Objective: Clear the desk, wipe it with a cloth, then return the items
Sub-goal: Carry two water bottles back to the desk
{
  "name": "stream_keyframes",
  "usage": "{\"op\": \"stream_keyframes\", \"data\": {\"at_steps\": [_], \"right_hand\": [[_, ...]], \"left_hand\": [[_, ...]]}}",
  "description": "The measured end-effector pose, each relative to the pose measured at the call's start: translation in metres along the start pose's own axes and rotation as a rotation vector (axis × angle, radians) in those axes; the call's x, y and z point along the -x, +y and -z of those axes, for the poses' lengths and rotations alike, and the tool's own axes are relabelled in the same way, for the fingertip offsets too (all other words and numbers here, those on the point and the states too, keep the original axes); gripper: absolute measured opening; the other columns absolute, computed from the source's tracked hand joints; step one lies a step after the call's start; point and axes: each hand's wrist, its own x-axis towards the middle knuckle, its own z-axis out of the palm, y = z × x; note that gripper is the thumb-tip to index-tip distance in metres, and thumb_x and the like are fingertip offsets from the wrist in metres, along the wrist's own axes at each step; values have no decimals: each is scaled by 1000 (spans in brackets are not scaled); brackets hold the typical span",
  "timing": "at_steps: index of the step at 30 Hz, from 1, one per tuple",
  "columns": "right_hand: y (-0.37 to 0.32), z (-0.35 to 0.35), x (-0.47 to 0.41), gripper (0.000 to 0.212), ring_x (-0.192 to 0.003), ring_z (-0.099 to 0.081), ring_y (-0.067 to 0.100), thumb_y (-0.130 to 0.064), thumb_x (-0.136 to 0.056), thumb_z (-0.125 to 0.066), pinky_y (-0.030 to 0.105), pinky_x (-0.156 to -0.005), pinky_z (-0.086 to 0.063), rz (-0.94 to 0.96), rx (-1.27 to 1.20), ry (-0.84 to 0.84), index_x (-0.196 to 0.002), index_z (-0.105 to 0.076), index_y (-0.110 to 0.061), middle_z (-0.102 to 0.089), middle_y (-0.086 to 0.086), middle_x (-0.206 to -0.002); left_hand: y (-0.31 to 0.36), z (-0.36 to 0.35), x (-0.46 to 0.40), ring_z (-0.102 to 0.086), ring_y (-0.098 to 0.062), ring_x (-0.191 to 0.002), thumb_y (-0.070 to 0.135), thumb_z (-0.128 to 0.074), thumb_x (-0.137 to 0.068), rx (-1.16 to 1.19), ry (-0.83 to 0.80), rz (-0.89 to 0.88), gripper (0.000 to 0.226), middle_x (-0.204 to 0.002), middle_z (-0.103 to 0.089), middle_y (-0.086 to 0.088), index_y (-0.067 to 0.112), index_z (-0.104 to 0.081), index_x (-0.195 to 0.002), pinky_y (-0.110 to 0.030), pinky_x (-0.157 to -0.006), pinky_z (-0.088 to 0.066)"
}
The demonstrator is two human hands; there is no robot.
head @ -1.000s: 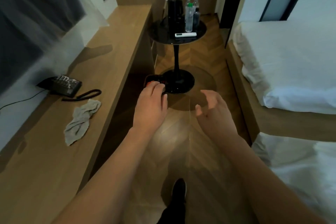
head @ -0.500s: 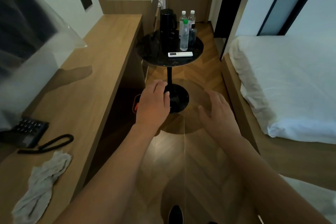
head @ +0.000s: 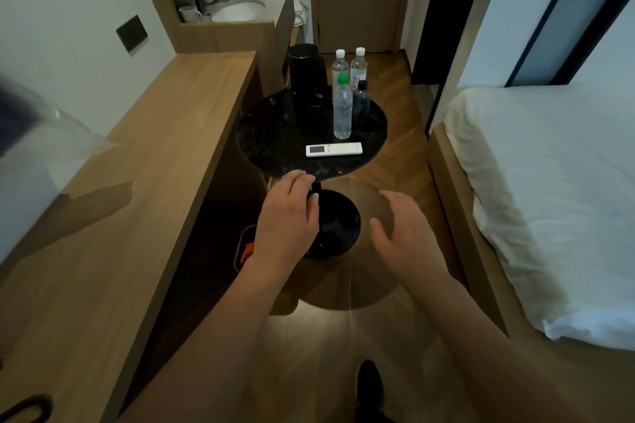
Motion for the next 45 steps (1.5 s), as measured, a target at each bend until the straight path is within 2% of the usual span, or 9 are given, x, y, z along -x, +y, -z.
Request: {"op": "stream_keyframes", "data": {"at_steps": [3,12,18,22,27,32,36,41,45], "right_hand": [[15,3,-63,51,-133,-43,11,-26,-98,-56,22,-107,-29,-10,21,-18,-146,-40,-17,-47,0,-144],[31,-31,-220,52,-134,-41,9,-26,-98,-56,15,-102,-26,-23,39,-75,-146,-40,-18,-45,-1,-147],[38,-47,-333,51,-133,-44,14,-27,-98,-57,32,-108,-42,-81,30,-22,-146,-41,-19,-44,0,-147],[42,-47,-403,49,-131,-46,13,-26,-98,-56,29,-105,-41,-123,74,11,-145,-42,-20,-43,-1,-147],[72,-47,-473,49,-128,-47,15,-23,-98,-57,20,-99,-31,-199,106,-12,-145,-43,-19,-45,1,-146],[107,-61,-542,54,-131,-46,18,-24,-97,-58,26,-105,-34,-212,111,-118,-147,-40,-20,-43,2,-147],[134,-79,-591,59,-126,-48,26,-28,-94,-61,39,-106,-43,-211,129,-306,-148,-37,-22,-40,6,-144],[160,-103,-624,45,-108,-57,32,-37,-91,-64,41,-92,-49,-237,228,-512,-131,-51,-18,-43,8,-127],[166,-108,-637,37,-97,-58,31,-38,-88,-67,36,-75,-46,-230,214,-518,-115,-51,-19,-45,6,-115]], "left_hand": [[-3,-19,-55,-52,-15,-125,23,-55,-101,-8,13,19,33,-135,-57,-3,11,-59,-132,-30,-109,-43],[-45,-70,-187,-49,-13,-129,24,-55,-100,-7,-4,113,37,-139,-54,-1,14,-57,-136,-25,-109,-36],[-97,-104,-298,-50,-11,-126,25,-54,-101,17,-9,68,36,-138,-53,1,16,-56,-136,-20,-107,-36],[-120,-121,-373,-50,-12,-127,25,-53,-103,107,-43,107,35,-138,-53,1,15,-55,-136,-22,-105,-36],[-119,-152,-454,-57,-4,-111,30,-53,-103,503,-226,334,33,-127,-61,8,22,-59,-134,-22,-91,-45],[-116,-202,-512,-60,-5,-97,28,-56,-102,435,-432,235,33,-127,-57,6,20,-60,-134,-25,-90,-49],[-118,-248,-543,-61,-11,-96,29,-61,-99,400,-504,315,30,-120,-58,3,20,-64,-127,-24,-86,-47],[-117,-290,-565,-62,-13,-88,46,-71,-89,245,-813,289,38,-99,-64,2,24,-66,-120,-33,-79,-52],[-123,-304,-571,-61,-15,-88,60,-74,-78,-29,-873,210,45,-93,-63,9,26,-62,-105,-36,-74,-53]]}}
